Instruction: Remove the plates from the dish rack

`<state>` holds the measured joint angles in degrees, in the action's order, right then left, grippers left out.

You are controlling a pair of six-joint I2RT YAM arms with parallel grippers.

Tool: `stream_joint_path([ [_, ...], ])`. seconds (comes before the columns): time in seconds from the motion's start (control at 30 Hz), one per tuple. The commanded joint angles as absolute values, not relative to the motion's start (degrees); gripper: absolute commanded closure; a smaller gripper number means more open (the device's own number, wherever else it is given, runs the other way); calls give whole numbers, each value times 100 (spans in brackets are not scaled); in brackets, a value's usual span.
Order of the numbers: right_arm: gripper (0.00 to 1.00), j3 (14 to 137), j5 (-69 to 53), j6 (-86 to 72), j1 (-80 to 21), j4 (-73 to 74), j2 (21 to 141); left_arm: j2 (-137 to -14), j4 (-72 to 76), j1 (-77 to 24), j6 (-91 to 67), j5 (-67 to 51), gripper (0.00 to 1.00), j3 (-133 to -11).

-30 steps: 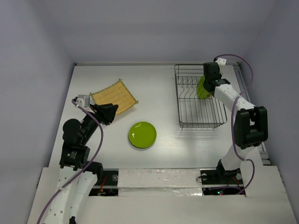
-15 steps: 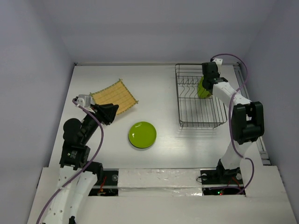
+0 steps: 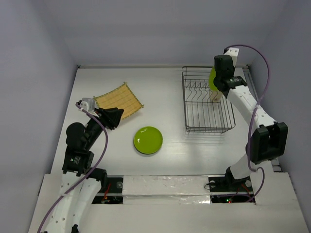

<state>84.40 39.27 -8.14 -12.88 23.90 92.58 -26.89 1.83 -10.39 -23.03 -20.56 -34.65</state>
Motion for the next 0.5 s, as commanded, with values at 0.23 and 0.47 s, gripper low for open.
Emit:
stream_joint_path([
  [0.23, 100, 6712, -18, -1677, -2880, 1024, 7385, -2716, 369, -1055, -2259, -2022, 68, -3744],
  [0.47, 100, 5415, -1247, -2214, -3936, -165, 7321, -2742, 413, -1055, -2276, -2092, 75, -3727],
])
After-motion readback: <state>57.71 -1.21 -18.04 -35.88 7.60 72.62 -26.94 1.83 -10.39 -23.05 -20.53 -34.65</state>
